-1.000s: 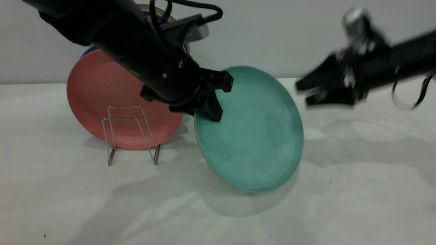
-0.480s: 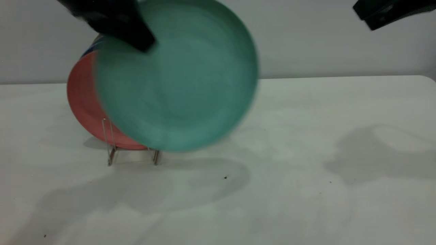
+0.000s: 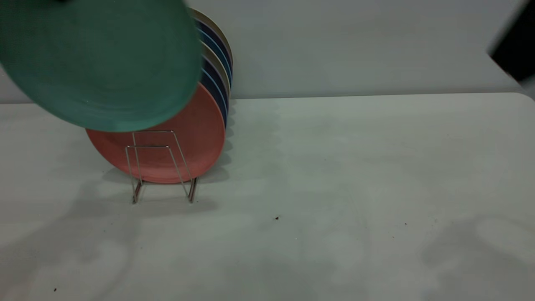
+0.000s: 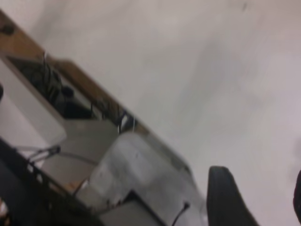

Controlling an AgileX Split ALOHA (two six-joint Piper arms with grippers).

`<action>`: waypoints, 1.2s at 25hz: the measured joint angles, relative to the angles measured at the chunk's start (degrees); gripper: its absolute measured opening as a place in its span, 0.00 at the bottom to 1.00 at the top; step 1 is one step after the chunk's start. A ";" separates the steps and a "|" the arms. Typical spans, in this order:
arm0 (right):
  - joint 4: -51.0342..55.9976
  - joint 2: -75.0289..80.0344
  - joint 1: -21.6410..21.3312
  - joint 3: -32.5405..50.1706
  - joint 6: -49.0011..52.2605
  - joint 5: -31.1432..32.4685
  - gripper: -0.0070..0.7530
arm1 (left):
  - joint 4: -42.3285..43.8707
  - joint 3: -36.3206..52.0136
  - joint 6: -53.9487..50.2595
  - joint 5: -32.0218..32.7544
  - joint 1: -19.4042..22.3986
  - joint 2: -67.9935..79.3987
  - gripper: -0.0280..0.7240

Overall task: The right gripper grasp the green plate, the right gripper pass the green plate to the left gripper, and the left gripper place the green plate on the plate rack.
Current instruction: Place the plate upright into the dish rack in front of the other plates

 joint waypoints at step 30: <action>-17.74 -58.03 0.00 28.64 21.99 -3.39 0.50 | -9.33 0.00 28.01 -8.66 1.25 11.25 0.18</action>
